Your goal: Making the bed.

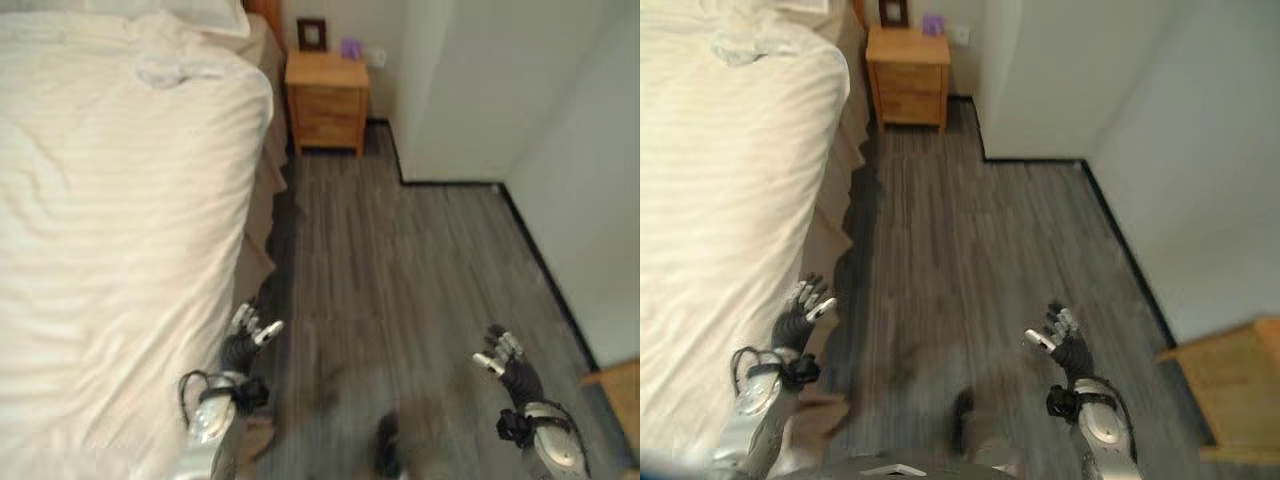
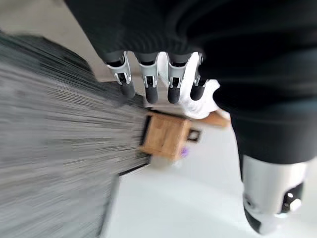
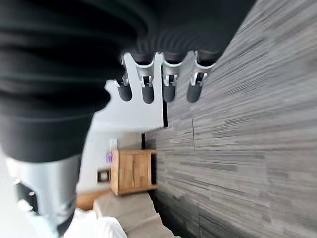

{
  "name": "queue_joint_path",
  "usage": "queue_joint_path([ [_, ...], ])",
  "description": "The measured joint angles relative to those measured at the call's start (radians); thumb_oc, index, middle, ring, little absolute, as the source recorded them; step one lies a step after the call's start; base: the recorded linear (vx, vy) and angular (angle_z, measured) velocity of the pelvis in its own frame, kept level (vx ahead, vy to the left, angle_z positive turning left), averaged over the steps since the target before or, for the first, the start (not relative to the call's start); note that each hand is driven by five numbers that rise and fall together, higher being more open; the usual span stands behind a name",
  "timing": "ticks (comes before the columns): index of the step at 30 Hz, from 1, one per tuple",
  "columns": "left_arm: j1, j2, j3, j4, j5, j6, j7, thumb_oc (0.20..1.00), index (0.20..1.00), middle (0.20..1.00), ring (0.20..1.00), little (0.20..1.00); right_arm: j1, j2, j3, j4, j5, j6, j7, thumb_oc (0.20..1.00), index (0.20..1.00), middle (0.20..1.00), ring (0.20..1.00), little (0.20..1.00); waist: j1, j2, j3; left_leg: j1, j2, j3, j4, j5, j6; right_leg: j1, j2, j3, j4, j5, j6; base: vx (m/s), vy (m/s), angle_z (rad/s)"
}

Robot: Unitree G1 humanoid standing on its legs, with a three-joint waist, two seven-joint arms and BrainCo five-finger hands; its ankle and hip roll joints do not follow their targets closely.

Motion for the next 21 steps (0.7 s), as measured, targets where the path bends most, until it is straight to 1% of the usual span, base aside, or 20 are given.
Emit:
queue_joint_path([
  [1,-0.001,-0.001,-0.025,-0.013,-0.007,0.006,-0.004,1.0,1.0,1.0,1.0,1.0,-0.027,-0.001,0.002,-0.021,0.01,-0.005,-0.009,1.0,1.0,1.0,1.0,1.0,0.01,0.006,0.014,-0.055,-0.002,-0.018,0.055,-0.011,-0.019,0.042,0.017,0.011,-0.019,-0.017,-0.01,0.93,-0.291,-0.19],
  [2,-0.032,0.0,-0.068,-0.045,-0.007,0.006,-0.018,1.0,1.0,1.0,1.0,1.0,-0.047,-0.008,-0.007,-0.024,0.034,-0.006,-0.021,1.0,1.0,1.0,1.0,1.0,0.016,0.002,0.045,-0.124,-0.074,-0.088,0.117,-0.02,-0.022,0.092,0.012,0.018,-0.03,-0.048,-0.007,0.79,-0.057,-0.06],
  [3,-0.054,-0.013,-0.103,-0.03,-0.008,0.007,-0.035,1.0,1.0,1.0,1.0,1.0,-0.052,-0.006,-0.007,-0.024,0.036,-0.005,-0.027,1.0,1.0,1.0,1.0,1.0,0.056,0.002,0.059,-0.164,-0.105,-0.087,0.126,-0.015,-0.013,0.157,0.01,0.026,-0.079,-0.059,0.005,1.32,-0.041,0.11],
  [4,-0.054,-0.01,-0.109,-0.027,-0.008,0.013,-0.041,1.0,1.0,1.0,1.0,1.0,-0.084,-0.009,0.002,-0.024,0.037,-0.004,-0.038,1.0,1.0,1.0,1.0,1.0,0.06,0.002,0.065,-0.206,-0.132,-0.074,0.089,-0.022,-0.021,0.199,0.01,0.029,-0.102,-0.082,0.016,0.84,0.03,0.0],
  [6,-0.052,-0.041,-0.081,0.016,-0.01,0.013,-0.053,1.0,1.0,1.0,1.0,1.0,-0.174,-0.034,0.037,-0.014,0.049,-0.004,-0.054,1.0,1.0,1.0,1.0,1.0,0.114,0.018,0.067,-0.234,-0.167,-0.002,-0.303,-0.022,-0.019,0.281,0.024,0.029,-0.158,-0.141,0.084,0.92,0.099,-0.19],
  [7,0.002,-0.011,-0.064,0.025,-0.01,0.019,-0.056,1.0,1.0,1.0,1.0,1.0,-0.246,-0.074,0.069,-0.024,0.055,-0.022,-0.044,1.0,1.0,1.0,1.0,1.0,0.189,0.055,0.043,-0.218,-0.245,0.091,-0.751,0.018,0.031,0.426,0.05,0.039,-0.232,-0.147,0.091,1.48,0.169,-0.39],
  [8,0.005,-0.01,-0.063,0.025,-0.01,0.019,-0.056,1.0,1.0,1.0,1.0,1.0,-0.248,-0.074,0.069,-0.024,0.055,-0.023,-0.044,1.0,1.0,1.0,1.0,1.0,0.192,0.055,0.043,-0.218,-0.249,0.096,-0.76,0.019,0.035,0.435,0.052,0.038,-0.236,-0.147,0.091,1.14,0.113,-0.42],
  [9,0.059,-0.012,-0.027,0.04,-0.008,0.011,-0.055,1.0,1.0,1.0,1.0,1.0,-0.29,-0.084,0.123,0.015,0.071,-0.024,-0.052,1.0,1.0,1.0,1.0,1.0,0.226,0.073,0.024,-0.176,-0.282,0.138,-0.911,-0.027,0.027,0.508,0.062,0.051,-0.209,-0.163,0.117,0.82,0.059,-0.61],
  [10,0.086,-0.017,-0.004,0.053,-0.009,0.017,-0.049,1.0,1.0,1.0,1.0,1.0,-0.319,-0.091,0.166,0.052,0.07,-0.015,-0.045,1.0,1.0,1.0,1.0,1.0,0.247,0.082,0.008,-0.128,-0.277,0.152,-0.972,-0.082,0.036,0.517,0.064,0.093,-0.169,-0.175,0.124,0.59,0.039,-0.72],
  [11,0.094,-0.003,0.011,0.052,-0.008,0.025,-0.048,1.0,1.0,1.0,1.0,1.0,-0.329,-0.066,0.166,0.065,0.07,-0.017,-0.035,1.0,1.0,1.0,1.0,1.0,0.243,0.054,0.0,-0.13,-0.288,0.161,-0.925,-0.013,0.133,0.527,0.051,0.13,-0.115,-0.175,0.12,0.87,0.112,-0.21],
  [12,0.083,0.01,0.01,0.041,-0.007,0.031,-0.047,1.0,1.0,1.0,1.0,1.0,-0.299,-0.06,0.166,0.035,0.072,-0.008,-0.039,1.0,1.0,1.0,1.0,1.0,0.233,0.002,-0.009,-0.127,-0.305,0.208,-0.879,0.008,0.152,0.515,0.028,0.128,-0.045,-0.143,0.122,1.04,0.257,0.42],
  [13,0.082,0.013,0.02,0.011,-0.007,0.036,-0.047,1.0,1.0,1.0,1.0,1.0,-0.287,-0.056,0.169,0.01,0.073,0.004,-0.037,1.0,1.0,1.0,1.0,1.0,0.219,-0.026,-0.005,-0.109,-0.288,0.255,-0.837,0.029,0.14,0.485,0.012,0.13,0.072,-0.112,0.103,1.03,0.326,0.49],
  [14,0.06,0.013,0.004,-0.023,-0.008,0.038,-0.05,1.0,1.0,1.0,1.0,1.0,-0.268,-0.026,0.185,-0.063,0.074,0.002,-0.039,1.0,1.0,1.0,1.0,1.0,0.229,-0.05,0.0,-0.058,-0.297,0.274,-0.712,0.029,0.157,0.336,-0.053,0.086,0.499,0.091,0.275,1.03,0.344,0.12],
  [15,0.039,0.032,-0.039,-0.04,-0.01,0.038,-0.055,1.0,1.0,1.0,1.0,1.0,-0.255,-0.018,0.183,-0.079,0.072,-0.016,-0.028,1.0,1.0,1.0,1.0,1.0,0.218,-0.04,0.012,-0.013,-0.299,0.266,-0.671,0.012,0.189,0.235,-0.12,0.053,0.73,0.406,0.337,0.73,0.246,0.13],
  [16,0.021,0.064,-0.07,-0.044,-0.009,0.041,-0.076,1.0,1.0,1.0,1.0,1.0,-0.258,0.015,0.187,-0.076,0.073,-0.018,-0.023,1.0,1.0,1.0,1.0,1.0,0.213,-0.047,0.013,0.038,-0.315,0.261,-0.653,-0.015,0.21,0.163,-0.175,0.046,0.856,0.406,0.223,0.68,0.187,0.26],
  [17,-0.035,0.052,-0.078,-0.024,-0.012,0.041,-0.106,1.0,1.0,1.0,1.0,1.0,-0.245,0.052,0.2,-0.056,0.073,-0.018,-0.013,1.0,1.0,1.0,1.0,1.0,0.201,-0.023,0.008,0.134,-0.337,0.222,-0.65,-0.107,0.213,-0.014,-0.218,0.092,1.054,0.284,0.225,0.71,0.072,0.42],
  [18,-0.05,0.042,-0.084,-0.021,-0.023,0.039,-0.113,1.0,1.0,1.0,1.0,1.0,-0.243,0.042,0.21,-0.045,0.07,-0.011,-0.003,1.0,1.0,1.0,1.0,1.0,0.188,0.021,0.001,0.162,-0.316,0.185,-0.666,-0.117,0.214,-0.102,-0.211,0.073,1.072,0.175,0.187,0.79,-0.006,0.71],
  [19,-0.052,0.038,-0.091,-0.059,-0.032,0.042,-0.137,1.0,1.0,1.0,1.0,1.0,-0.23,0.01,0.214,-0.055,0.07,0.004,0.01,1.0,1.0,1.0,1.0,1.0,0.167,0.085,-0.002,0.246,-0.308,0.115,-0.767,-0.115,0.186,-0.218,-0.23,0.032,0.943,0.077,0.19,1.03,-0.185,1.07],
  [20,-0.054,0.041,-0.079,-0.099,-0.05,0.037,-0.152,1.0,1.0,1.0,1.0,1.0,-0.232,-0.024,0.201,-0.078,0.07,0.006,0.016,1.0,1.0,1.0,1.0,1.0,0.153,0.111,0.007,0.351,-0.314,0.041,-0.86,-0.098,0.167,-0.284,-0.274,-0.008,0.755,0.034,0.199,1.0,-0.305,1.43],
  [21,-0.052,0.045,-0.07,-0.095,-0.054,0.035,-0.159,1.0,1.0,1.0,1.0,1.0,-0.229,-0.031,0.186,-0.078,0.072,0.004,0.019,1.0,1.0,1.0,1.0,1.0,0.132,0.124,0.008,0.399,-0.312,-0.017,-0.898,-0.096,0.15,-0.275,-0.289,-0.037,0.587,0.026,0.196,1.21,-0.471,1.92],
])
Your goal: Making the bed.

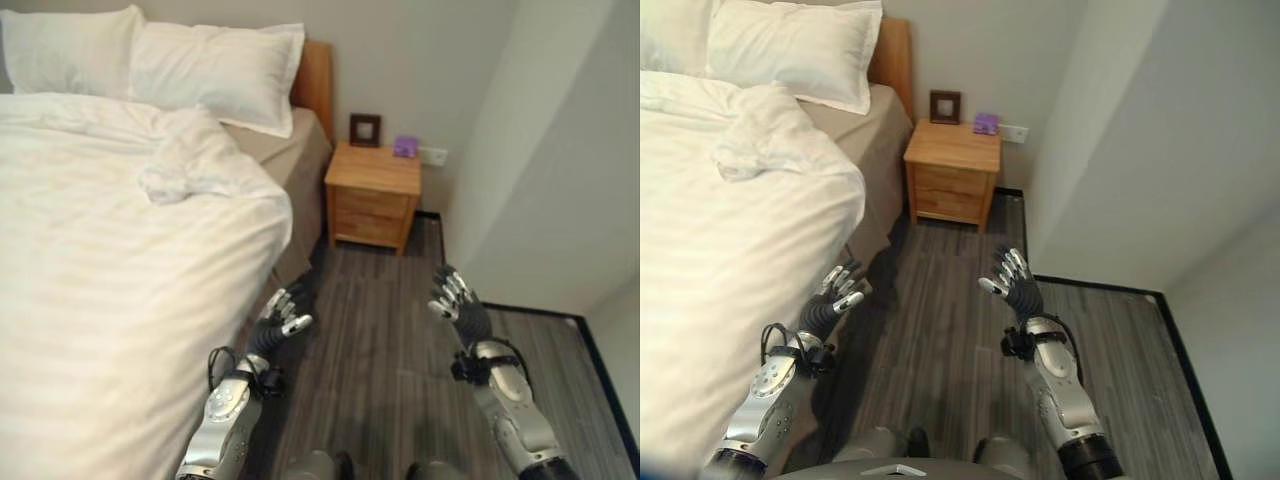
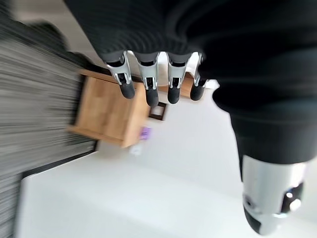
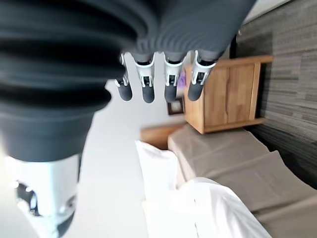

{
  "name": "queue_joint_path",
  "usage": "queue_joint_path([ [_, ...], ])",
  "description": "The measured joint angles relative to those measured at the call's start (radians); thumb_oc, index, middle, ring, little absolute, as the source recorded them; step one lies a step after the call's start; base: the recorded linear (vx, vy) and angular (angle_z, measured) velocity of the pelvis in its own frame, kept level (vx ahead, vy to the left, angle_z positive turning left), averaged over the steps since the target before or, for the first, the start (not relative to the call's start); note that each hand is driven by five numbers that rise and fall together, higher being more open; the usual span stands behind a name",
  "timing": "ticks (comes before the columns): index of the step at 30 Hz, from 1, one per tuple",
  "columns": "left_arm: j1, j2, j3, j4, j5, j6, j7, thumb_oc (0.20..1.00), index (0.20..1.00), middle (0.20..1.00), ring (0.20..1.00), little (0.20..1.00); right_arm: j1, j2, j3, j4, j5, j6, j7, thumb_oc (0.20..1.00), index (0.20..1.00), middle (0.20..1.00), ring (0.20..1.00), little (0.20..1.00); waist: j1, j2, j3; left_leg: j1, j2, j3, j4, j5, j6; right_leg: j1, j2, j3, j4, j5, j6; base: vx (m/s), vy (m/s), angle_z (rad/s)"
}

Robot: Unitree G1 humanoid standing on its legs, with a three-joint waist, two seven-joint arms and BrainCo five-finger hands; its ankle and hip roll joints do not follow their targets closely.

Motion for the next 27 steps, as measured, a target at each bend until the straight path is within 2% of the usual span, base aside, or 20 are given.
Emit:
queue_joint_path([
  [1,-0.007,0.001,0.018,0.02,-0.028,0.0,-0.008,1.0,1.0,1.0,1.0,1.0,0.001,0.002,-0.02,0.014,0.001,-0.001,0.001,1.0,1.0,1.0,1.0,1.0,-0.021,0.0,0.002,0.08,0.001,-0.094,-0.057,-0.008,-0.032,0.025,-0.005,0.015,-0.332,0.02,0.0,0.72,-0.332,1.9],
  [3,-0.009,0.003,0.049,0.056,-0.033,-0.002,-0.006,1.0,1.0,1.0,1.0,1.0,0.011,0.005,-0.028,0.015,0.001,-0.001,0.0,1.0,1.0,1.0,1.0,1.0,-0.044,-0.03,0.002,0.14,0.007,-0.186,-0.077,-0.027,-0.064,0.082,0.027,0.17,-0.667,0.085,0.007,0.55,-0.269,1.81],
  [4,-0.002,0.009,0.059,0.071,-0.033,-0.001,-0.001,1.0,1.0,1.0,1.0,1.0,0.019,0.007,-0.028,0.017,0.001,-0.001,-0.001,1.0,1.0,1.0,1.0,1.0,-0.046,-0.048,0.001,0.173,0.018,-0.207,-0.075,-0.041,-0.088,0.082,0.035,0.225,-0.741,0.142,-0.003,0.68,-0.425,2.13],
  [5,-0.006,0.006,0.07,0.108,-0.033,-0.006,0.007,1.0,1.0,1.0,1.0,1.0,0.032,0.005,-0.041,0.021,0.001,-0.001,-0.003,1.0,1.0,1.0,1.0,1.0,-0.056,-0.073,-0.015,0.187,0.053,-0.313,-0.043,-0.08,-0.149,0.108,0.099,0.445,-0.792,0.188,0.025,0.65,-0.457,2.29],
  [6,-0.035,0.016,0.073,0.138,-0.033,-0.006,0.013,1.0,1.0,1.0,1.0,1.0,0.041,0.009,-0.058,0.021,0.001,0.0,-0.005,1.0,1.0,1.0,1.0,1.0,-0.07,-0.088,-0.012,0.186,0.061,-0.383,-0.016,-0.091,-0.17,0.121,0.123,0.515,-0.764,0.173,0.037,0.59,-0.472,2.86],
  [7,-0.053,-0.002,0.072,0.15,-0.031,-0.005,0.022,1.0,1.0,1.0,1.0,1.0,0.039,-0.001,-0.097,0.018,0.002,0.001,-0.004,1.0,1.0,1.0,1.0,1.0,-0.072,-0.1,-0.008,0.194,0.088,-0.407,0.035,-0.1,-0.207,0.119,0.153,0.497,-0.64,0.247,0.063,0.51,-0.444,2.13],
  [8,-0.038,-0.027,0.074,0.141,-0.033,-0.003,0.025,1.0,1.0,1.0,1.0,1.0,0.022,-0.013,-0.116,0.02,0.004,0.004,-0.005,1.0,1.0,1.0,1.0,1.0,-0.069,-0.068,-0.005,0.183,0.13,-0.401,0.074,-0.076,-0.229,0.112,0.196,0.442,-0.56,0.196,-0.009,0.31,-0.302,1.54],
  [10,0.024,-0.031,0.079,0.097,-0.032,-0.014,0.022,1.0,1.0,1.0,1.0,1.0,-0.028,-0.018,-0.129,0.02,0.004,-0.009,0.004,1.0,1.0,1.0,1.0,1.0,-0.046,-0.071,-0.001,0.13,0.146,-0.369,0.222,0.037,-0.214,0.101,0.214,0.376,-0.442,0.117,-0.062,0.26,-0.602,0.35],
  [11,0.039,-0.034,0.081,0.094,-0.033,-0.015,0.022,1.0,1.0,1.0,1.0,1.0,-0.047,-0.024,-0.131,0.017,0.004,-0.012,0.009,1.0,1.0,1.0,1.0,1.0,-0.045,-0.082,0.004,0.103,0.15,-0.375,0.308,0.046,-0.209,0.105,0.226,0.386,-0.433,0.105,-0.059,0.19,-0.612,0.42],
  [12,0.027,-0.047,0.071,0.109,-0.034,-0.014,0.021,1.0,1.0,1.0,1.0,1.0,-0.05,-0.06,-0.147,-0.015,0.003,-0.026,0.015,1.0,1.0,1.0,1.0,1.0,-0.043,-0.069,0.003,-0.058,0.178,-0.307,0.515,0.237,-0.119,0.128,0.234,0.319,-0.443,0.064,-0.14,0.24,-0.481,1.01],
  [13,-0.005,-0.066,0.086,0.066,-0.046,-0.027,0.016,1.0,1.0,1.0,1.0,1.0,-0.084,-0.105,-0.209,-0.055,0.003,-0.036,0.014,1.0,1.0,1.0,1.0,1.0,-0.02,-0.075,0.063,-0.389,0.246,-0.071,0.915,0.288,-0.012,0.137,0.248,0.26,-0.473,0.063,-0.148,0.35,-0.401,0.93],
  [14,0.001,-0.055,0.112,0.076,-0.063,-0.023,0.014,1.0,1.0,1.0,1.0,1.0,-0.122,-0.102,-0.188,-0.032,0.002,-0.036,0.008,1.0,1.0,1.0,1.0,1.0,-0.017,-0.103,0.089,-0.39,0.223,-0.028,0.841,0.248,-0.048,0.17,0.253,0.258,-0.484,0.065,-0.17,0.36,-0.4,0.71],
  [16,0.033,-0.035,0.136,0.107,-0.074,-0.009,0.021,1.0,1.0,1.0,1.0,1.0,-0.113,-0.109,-0.147,-0.062,0.002,-0.033,0.012,1.0,1.0,1.0,1.0,1.0,-0.017,-0.113,0.097,-0.398,0.23,0.067,0.669,0.21,-0.104,0.29,0.284,0.202,-0.593,0.062,-0.205,0.37,-0.2,0.5],
  [18,0.058,-0.039,0.171,0.101,-0.105,-0.015,0.03,1.0,1.0,1.0,1.0,1.0,-0.086,-0.105,-0.123,-0.122,0.002,-0.045,0.03,1.0,1.0,1.0,1.0,1.0,0.011,-0.123,0.093,-0.391,0.189,0.12,0.438,0.204,-0.126,0.348,0.302,0.154,-0.62,0.005,-0.212,0.49,-0.167,0.61],
  [20,0.071,-0.038,0.18,0.104,-0.112,-0.015,0.042,1.0,1.0,1.0,1.0,1.0,-0.068,-0.103,-0.097,-0.116,-0.001,-0.043,0.04,1.0,1.0,1.0,1.0,1.0,0.012,-0.111,0.077,-0.371,0.133,0.183,0.143,0.204,-0.123,0.406,0.3,0.051,-0.68,-0.064,-0.096,0.35,-0.066,0.72],
  [21,0.071,-0.054,0.18,0.097,-0.112,-0.025,0.051,1.0,1.0,1.0,1.0,1.0,-0.08,-0.112,-0.094,-0.093,-0.007,-0.038,0.04,1.0,1.0,1.0,1.0,1.0,0.032,-0.093,0.068,-0.337,0.1,0.14,-0.042,0.215,-0.139,0.39,0.29,0.002,-0.651,-0.043,-0.082,0.23,-0.052,0.3],
  [22,0.071,-0.058,0.179,0.096,-0.111,-0.033,0.056,1.0,1.0,1.0,1.0,1.0,-0.094,-0.118,-0.089,-0.089,-0.008,-0.029,0.042,1.0,1.0,1.0,1.0,1.0,0.046,-0.073,0.067,-0.339,0.089,0.121,-0.082,0.226,-0.131,0.401,0.316,0.014,-0.653,-0.021,-0.155,0.38,-0.079,0.14],
  [24,0.06,-0.075,0.191,0.101,-0.109,-0.034,0.075,1.0,1.0,1.0,1.0,1.0,-0.097,-0.114,-0.05,-0.088,-0.009,-0.02,0.041,1.0,1.0,1.0,1.0,1.0,0.049,-0.047,0.05,-0.331,0.073,0.151,-0.106,0.225,-0.133,0.473,0.351,0.014,-0.753,-0.028,-0.152,0.4,-0.022,0.17],
  [25,0.051,-0.077,0.191,0.101,-0.108,-0.035,0.084,1.0,1.0,1.0,1.0,1.0,-0.101,-0.113,-0.036,-0.09,-0.009,-0.017,0.044,1.0,1.0,1.0,1.0,1.0,0.049,-0.047,0.049,-0.332,0.071,0.21,-0.084,0.225,-0.132,0.492,0.355,0.012,-0.768,-0.027,-0.153,0.4,0.065,0.12],
  [27,0.037,-0.077,0.199,0.102,-0.105,-0.038,0.093,1.0,1.0,1.0,1.0,1.0,-0.108,-0.086,0.007,-0.087,-0.007,-0.01,0.062,1.0,1.0,1.0,1.0,1.0,0.057,-0.061,0.047,-0.292,0.016,0.259,-0.084,0.243,-0.085,0.534,0.35,0.022,-0.755,-0.033,-0.142,0.39,0.156,-0.04],
])
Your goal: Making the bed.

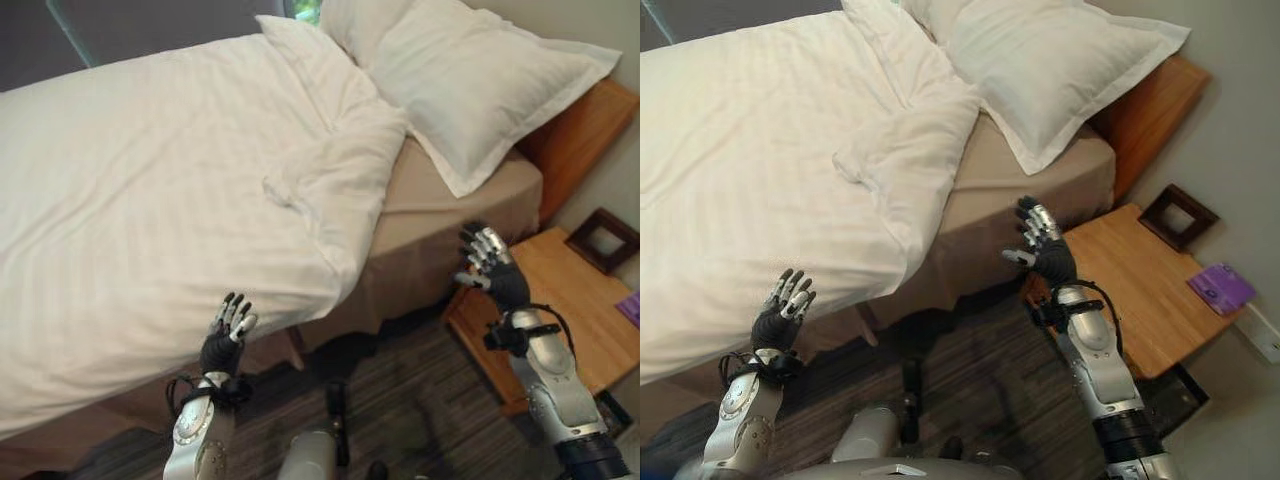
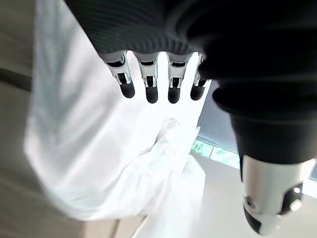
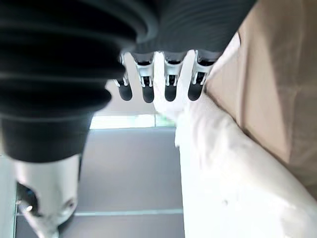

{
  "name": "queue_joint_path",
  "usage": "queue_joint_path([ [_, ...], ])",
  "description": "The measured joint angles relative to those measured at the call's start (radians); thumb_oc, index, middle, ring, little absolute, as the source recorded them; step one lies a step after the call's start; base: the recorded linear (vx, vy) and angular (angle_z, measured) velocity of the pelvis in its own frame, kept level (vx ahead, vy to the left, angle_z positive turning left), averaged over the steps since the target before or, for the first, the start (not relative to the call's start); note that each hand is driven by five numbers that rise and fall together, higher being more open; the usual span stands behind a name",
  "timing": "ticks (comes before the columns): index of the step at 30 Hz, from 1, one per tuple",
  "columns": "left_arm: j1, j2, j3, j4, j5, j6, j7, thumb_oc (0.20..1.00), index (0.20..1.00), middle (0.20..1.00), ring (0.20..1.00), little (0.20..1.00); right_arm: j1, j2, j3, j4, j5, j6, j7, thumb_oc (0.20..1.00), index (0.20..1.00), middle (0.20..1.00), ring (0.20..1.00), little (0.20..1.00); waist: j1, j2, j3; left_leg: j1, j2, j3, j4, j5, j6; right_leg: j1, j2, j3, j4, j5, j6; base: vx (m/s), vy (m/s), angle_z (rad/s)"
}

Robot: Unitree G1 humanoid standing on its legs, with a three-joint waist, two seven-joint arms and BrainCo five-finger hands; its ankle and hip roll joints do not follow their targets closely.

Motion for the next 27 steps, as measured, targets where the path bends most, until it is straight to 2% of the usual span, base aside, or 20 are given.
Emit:
queue_joint_path([
  [2,-0.004,0.001,-0.013,0.002,0.007,-0.002,0.007,1.0,1.0,1.0,1.0,1.0,0.004,0.013,0.026,-0.002,-0.001,0.0,0.01,1.0,1.0,1.0,1.0,1.0,-0.002,0.02,-0.014,0.069,-0.02,0.003,-0.041,0.018,0.056,0.017,0.024,0.001,0.065,-0.026,0.043,0.29,0.227,-0.19],
  [3,-0.033,-0.003,-0.019,0.019,0.02,-0.003,0.025,1.0,1.0,1.0,1.0,1.0,0.008,0.008,0.043,-0.003,-0.002,0.002,0.019,1.0,1.0,1.0,1.0,1.0,-0.012,0.064,-0.016,0.147,-0.006,0.052,-0.07,-0.03,0.152,-0.044,0.03,-0.039,0.305,-0.091,0.14,0.25,0.23,-0.03],
  [4,-0.052,0.011,-0.014,0.029,0.037,-0.005,0.042,1.0,1.0,1.0,1.0,1.0,0.052,0.036,0.065,-0.021,-0.003,0.016,0.024,1.0,1.0,1.0,1.0,1.0,-0.038,0.03,-0.036,0.219,-0.017,0.018,-0.118,-0.033,0.168,-0.201,-0.091,-0.113,0.733,-0.137,0.144,0.24,0.147,0.08],
  [5,-0.053,0.009,-0.014,0.028,0.046,-0.008,0.047,1.0,1.0,1.0,1.0,1.0,0.084,0.042,0.065,-0.041,-0.003,0.017,0.04,1.0,1.0,1.0,1.0,1.0,-0.062,0.02,-0.049,0.246,-0.036,0.007,-0.112,-0.047,0.175,-0.268,-0.17,-0.089,0.879,-0.139,0.153,0.34,0.154,0.32],
  [6,-0.07,0.016,-0.028,0.026,0.051,-0.009,0.062,1.0,1.0,1.0,1.0,1.0,0.107,0.043,0.058,-0.063,-0.003,0.014,0.043,1.0,1.0,1.0,1.0,1.0,-0.105,0.018,-0.051,0.27,-0.045,-0.026,-0.113,-0.064,0.154,-0.339,-0.217,-0.042,0.99,-0.115,0.157,0.29,0.035,0.67],
  [7,-0.102,0.031,-0.052,0.029,0.064,-0.008,0.07,1.0,1.0,1.0,1.0,1.0,0.118,0.047,0.055,-0.061,-0.003,0.01,0.044,1.0,1.0,1.0,1.0,1.0,-0.151,0.025,-0.048,0.286,-0.041,-0.07,-0.117,-0.07,0.144,-0.391,-0.216,0.035,0.999,-0.113,0.154,0.29,-0.014,1.25],
  [8,-0.196,0.067,-0.094,0.027,0.095,-0.009,0.073,1.0,1.0,1.0,1.0,1.0,0.136,0.044,0.051,-0.055,-0.003,0.013,0.042,1.0,1.0,1.0,1.0,1.0,-0.206,0.035,-0.042,0.318,-0.028,-0.125,-0.142,-0.063,0.134,-0.484,-0.219,0.124,0.906,-0.112,0.156,0.31,-0.073,1.2],
  [9,-0.244,0.074,-0.099,0.028,0.098,-0.012,0.073,1.0,1.0,1.0,1.0,1.0,0.139,0.044,0.054,-0.05,-0.002,0.018,0.043,1.0,1.0,1.0,1.0,1.0,-0.214,0.034,-0.042,0.339,-0.023,-0.13,-0.152,-0.048,0.11,-0.512,-0.233,0.144,0.826,-0.097,0.142,0.32,-0.107,0.94],
  [11,-0.311,0.084,-0.102,0.025,0.115,-0.018,0.077,1.0,1.0,1.0,1.0,1.0,0.158,0.041,0.053,-0.049,-0.001,0.018,0.045,1.0,1.0,1.0,1.0,1.0,-0.217,0.04,-0.041,0.377,-0.011,-0.153,-0.153,-0.059,0.093,-0.536,-0.24,0.165,0.632,-0.055,0.125,0.2,-0.081,0.51],
  [12,-0.342,0.102,-0.103,0.013,0.117,-0.027,0.08,1.0,1.0,1.0,1.0,1.0,0.175,0.038,0.053,-0.053,0.0,0.018,0.046,1.0,1.0,1.0,1.0,1.0,-0.222,0.043,-0.042,0.393,-0.004,-0.177,-0.153,-0.073,0.071,-0.504,-0.232,0.18,0.438,-0.005,0.143,0.32,-0.113,0.73],
  [13,-0.374,0.128,-0.098,-0.015,0.125,-0.051,0.081,1.0,1.0,1.0,1.0,1.0,0.19,0.036,0.053,-0.051,0.0,0.018,0.048,1.0,1.0,1.0,1.0,1.0,-0.221,0.041,-0.044,0.424,0.005,-0.178,-0.154,-0.113,0.026,-0.485,-0.231,0.19,0.29,0.087,0.146,0.33,-0.11,0.99],
  [14,-0.4,0.166,-0.101,-0.021,0.153,-0.061,0.103,1.0,1.0,1.0,1.0,1.0,0.203,0.031,0.051,-0.042,0.0,0.023,0.052,1.0,1.0,1.0,1.0,1.0,-0.22,0.015,-0.057,0.441,0.0,-0.223,-0.151,-0.129,0.002,-0.433,-0.201,0.284,0.163,0.134,0.171,0.29,-0.111,1.01],
  [15,-0.417,0.199,-0.109,-0.024,0.164,-0.062,0.107,1.0,1.0,1.0,1.0,1.0,0.22,0.032,0.049,-0.044,0.001,0.023,0.054,1.0,1.0,1.0,1.0,1.0,-0.22,-0.007,-0.065,0.448,-0.011,-0.253,-0.15,-0.133,-0.004,-0.413,-0.202,0.309,0.158,0.184,0.16,0.16,-0.077,0.9],
  [16,-0.417,0.224,-0.103,-0.034,0.169,-0.065,0.108,1.0,1.0,1.0,1.0,1.0,0.232,0.032,0.05,-0.046,0.001,0.023,0.06,1.0,1.0,1.0,1.0,1.0,-0.216,-0.033,-0.079,0.463,-0.025,-0.268,-0.148,-0.144,-0.022,-0.396,-0.204,0.313,0.152,0.251,0.127,0.21,-0.099,0.55],
  [17,-0.413,0.225,-0.097,-0.033,0.209,-0.068,0.133,1.0,1.0,1.0,1.0,1.0,0.216,0.007,0.045,-0.004,0.006,0.024,0.068,1.0,1.0,1.0,1.0,1.0,-0.205,0.018,-0.079,0.471,0.027,-0.273,-0.129,-0.158,-0.054,-0.341,-0.168,0.305,0.102,0.266,0.109,0.19,-0.084,0.42],
  [18,-0.435,0.235,-0.101,-0.033,0.226,-0.072,0.139,1.0,1.0,1.0,1.0,1.0,0.215,-0.003,0.043,0.0,0.008,0.025,0.068,1.0,1.0,1.0,1.0,1.0,-0.209,0.025,-0.081,0.467,0.036,-0.272,-0.115,-0.169,-0.07,-0.306,-0.157,0.291,0.056,0.265,0.099,0.18,-0.07,0.35],
  [19,-0.465,0.256,-0.098,-0.032,0.252,-0.089,0.15,1.0,1.0,1.0,1.0,1.0,0.201,-0.011,0.038,0.0,0.009,0.024,0.076,1.0,1.0,1.0,1.0,1.0,-0.212,0.042,-0.089,0.47,0.068,-0.268,-0.124,-0.17,-0.074,-0.278,-0.129,0.269,0.005,0.283,0.077,0.18,-0.073,0.24],
  [23,-0.492,0.336,-0.086,0.017,0.322,-0.081,0.177,1.0,1.0,1.0,1.0,1.0,0.207,-0.008,0.016,-0.014,0.009,0.023,0.086,1.0,1.0,1.0,1.0,1.0,-0.22,0.043,-0.089,0.483,0.106,-0.245,-0.135,-0.169,-0.091,-0.238,-0.086,0.277,-0.079,0.315,0.048,0.13,-0.059,-0.14],
  [25,-0.492,0.345,-0.077,0.04,0.33,-0.071,0.192,1.0,1.0,1.0,1.0,1.0,0.234,-0.013,0.012,-0.014,0.009,0.025,0.087,1.0,1.0,1.0,1.0,1.0,-0.238,0.046,-0.088,0.484,0.115,-0.244,-0.144,-0.172,-0.095,-0.241,-0.077,0.275,-0.08,0.316,0.047,0.11,-0.064,-0.02],
  [27,-0.492,0.357,-0.074,0.061,0.334,-0.062,0.191,1.0,1.0,1.0,1.0,1.0,0.243,-0.015,0.013,-0.014,0.009,0.028,0.089,1.0,1.0,1.0,1.0,1.0,-0.244,0.048,-0.086,0.483,0.119,-0.243,-0.156,-0.17,-0.115,-0.249,-0.074,0.273,-0.081,0.313,0.052,0.06,-0.042,0.0],
])
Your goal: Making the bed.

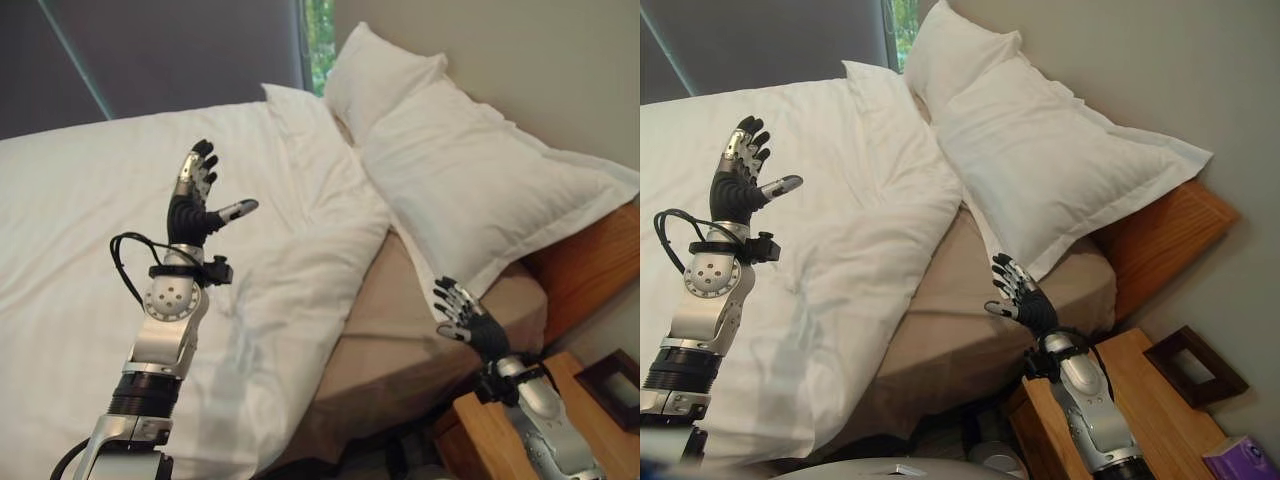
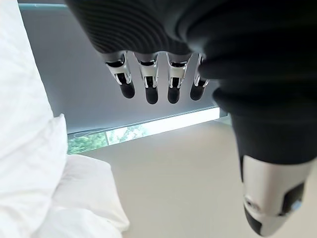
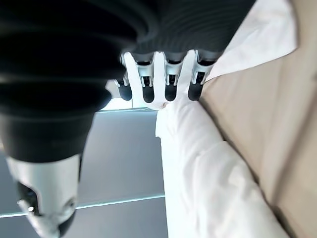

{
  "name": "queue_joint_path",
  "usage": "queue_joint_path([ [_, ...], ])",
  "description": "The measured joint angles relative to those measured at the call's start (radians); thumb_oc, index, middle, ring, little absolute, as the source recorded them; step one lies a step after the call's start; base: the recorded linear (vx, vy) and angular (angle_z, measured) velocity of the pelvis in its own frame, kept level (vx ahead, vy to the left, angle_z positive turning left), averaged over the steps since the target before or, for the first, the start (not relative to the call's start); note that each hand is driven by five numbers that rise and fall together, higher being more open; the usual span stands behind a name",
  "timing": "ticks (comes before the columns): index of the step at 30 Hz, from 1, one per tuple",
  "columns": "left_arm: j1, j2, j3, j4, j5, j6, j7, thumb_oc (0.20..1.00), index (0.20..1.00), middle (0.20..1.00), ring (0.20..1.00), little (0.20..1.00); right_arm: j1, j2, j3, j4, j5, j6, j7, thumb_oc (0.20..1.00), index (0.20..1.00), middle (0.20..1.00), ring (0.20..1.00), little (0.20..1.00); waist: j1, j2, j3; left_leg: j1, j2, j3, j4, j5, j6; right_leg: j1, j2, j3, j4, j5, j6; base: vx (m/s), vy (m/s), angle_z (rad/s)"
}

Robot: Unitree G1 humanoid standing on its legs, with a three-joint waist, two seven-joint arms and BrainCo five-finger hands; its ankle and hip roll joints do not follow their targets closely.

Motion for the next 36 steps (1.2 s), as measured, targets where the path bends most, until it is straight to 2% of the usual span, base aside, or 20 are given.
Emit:
queue_joint_path([
  [3,0.001,0.042,0.002,0.099,0.035,0.036,0.002,1.0,1.0,1.0,1.0,1.0,0.023,-0.004,-0.001,0.0,0.0,0.007,0.018,1.0,1.0,1.0,1.0,1.0,0.001,-0.003,0.0,-0.006,-0.005,0.011,-0.005,0.0,-0.005,-0.011,-0.011,0.002,-0.005,-0.002,-0.002,0.04,-0.041,-0.04],
  [5,0.001,0.107,-0.008,0.14,0.067,0.046,-0.001,1.0,1.0,1.0,1.0,1.0,0.024,-0.004,-0.001,0.0,0.0,0.009,0.025,1.0,1.0,1.0,1.0,1.0,0.003,-0.006,0.007,-0.029,-0.013,0.022,-0.005,0.005,-0.002,-0.037,-0.02,0.004,-0.005,-0.003,0.0,0.02,-0.03,-0.11],
  [7,-0.001,0.123,-0.008,0.187,0.066,0.043,-0.003,1.0,1.0,1.0,1.0,1.0,0.036,-0.005,-0.002,0.0,0.0,0.01,0.026,1.0,1.0,1.0,1.0,1.0,0.001,-0.008,0.01,-0.04,-0.019,0.022,-0.005,0.01,0.001,-0.05,-0.025,0.004,-0.005,-0.001,0.005,0.01,-0.012,-0.02],
  [10,-0.014,0.113,-0.035,0.38,0.061,0.073,-0.014,1.0,1.0,1.0,1.0,1.0,0.05,-0.003,0.003,0.0,0.003,0.012,0.029,1.0,1.0,1.0,1.0,1.0,-0.009,-0.005,0.015,-0.043,-0.026,0.028,0.0,0.011,0.002,-0.062,-0.029,0.012,-0.005,0.01,0.012,0.03,-0.006,-0.07],
  [12,-0.024,0.11,-0.039,0.443,0.054,0.081,-0.02,1.0,1.0,1.0,1.0,1.0,0.05,-0.002,0.003,0.0,0.012,0.012,0.03,1.0,1.0,1.0,1.0,1.0,-0.02,-0.008,0.017,-0.055,-0.029,0.031,0.0,0.012,0.002,-0.074,-0.029,0.018,-0.005,0.02,0.018,0.0,0.007,-0.06],
  [16,-0.051,0.024,-0.032,0.538,-0.12,0.09,-0.042,1.0,1.0,1.0,1.0,1.0,0.054,-0.003,0.021,-0.001,0.04,0.012,0.028,1.0,1.0,1.0,1.0,1.0,-0.033,-0.006,0.019,-0.062,-0.035,0.052,0.0,0.012,0.002,-0.092,-0.028,0.035,-0.004,0.038,0.011,0.0,0.006,-0.15],
  [19,-0.149,0.031,-0.055,0.677,-0.164,0.108,-0.051,1.0,1.0,1.0,1.0,1.0,0.053,-0.003,0.052,-0.001,0.039,0.013,0.027,1.0,1.0,1.0,1.0,1.0,-0.058,-0.016,0.024,-0.08,-0.042,0.066,0.0,0.012,0.002,-0.117,-0.027,0.048,-0.004,0.035,0.017,0.02,0.009,-0.14],
  [22,-0.208,0.039,-0.059,0.722,-0.174,0.109,-0.061,1.0,1.0,1.0,1.0,1.0,0.07,-0.004,0.047,0.0,0.04,0.014,0.026,1.0,1.0,1.0,1.0,1.0,-0.082,-0.012,0.028,-0.088,-0.041,0.08,0.0,0.012,0.002,-0.129,-0.027,0.06,-0.005,0.031,0.013,0.0,0.019,-0.13],
  [25,-0.275,0.039,-0.069,0.782,-0.175,0.11,-0.064,1.0,1.0,1.0,1.0,1.0,0.073,-0.004,0.049,0.001,0.041,0.015,0.027,1.0,1.0,1.0,1.0,1.0,-0.089,-0.011,0.041,-0.098,-0.044,0.092,0.0,0.012,0.002,-0.146,-0.027,0.069,-0.005,0.041,0.019,-0.04,0.011,-0.13],
  [27,-0.35,0.042,-0.068,0.88,-0.173,0.112,-0.055,1.0,1.0,1.0,1.0,1.0,0.064,-0.004,0.055,0.002,0.044,0.015,0.025,1.0,1.0,1.0,1.0,1.0,-0.097,-0.013,0.044,-0.126,-0.05,0.105,0.0,0.015,0.004,-0.177,-0.028,0.085,-0.004,0.044,0.018,0.0,0.009,-0.15],
  [29,-0.361,0.042,-0.059,0.889,-0.173,0.112,-0.039,1.0,1.0,1.0,1.0,1.0,0.063,-0.004,0.061,0.002,0.044,0.015,0.021,1.0,1.0,1.0,1.0,1.0,-0.111,-0.013,0.045,-0.14,-0.054,0.112,0.0,0.016,0.004,-0.199,-0.028,0.09,-0.002,0.057,0.023,0.0,0.006,-0.17],
  [31,-0.366,0.041,-0.031,0.92,-0.171,0.114,-0.009,1.0,1.0,1.0,1.0,1.0,0.066,-0.009,0.078,0.001,0.044,0.014,0.017,1.0,1.0,1.0,1.0,1.0,-0.114,-0.017,0.047,-0.143,-0.059,0.136,0.0,0.015,0.003,-0.214,-0.016,0.116,0.001,0.076,0.008,0.02,0.0,-0.37],
  [36,-0.369,0.04,0.031,0.92,-0.17,0.115,0.086,1.0,1.0,1.0,1.0,1.0,0.07,-0.012,0.08,0.001,0.045,0.014,-0.005,1.0,1.0,1.0,1.0,1.0,-0.121,-0.019,0.054,-0.143,-0.046,0.161,0.0,0.011,-0.004,-0.224,-0.002,0.133,0.0,0.067,0.015,0.04,-0.008,-0.15],
])
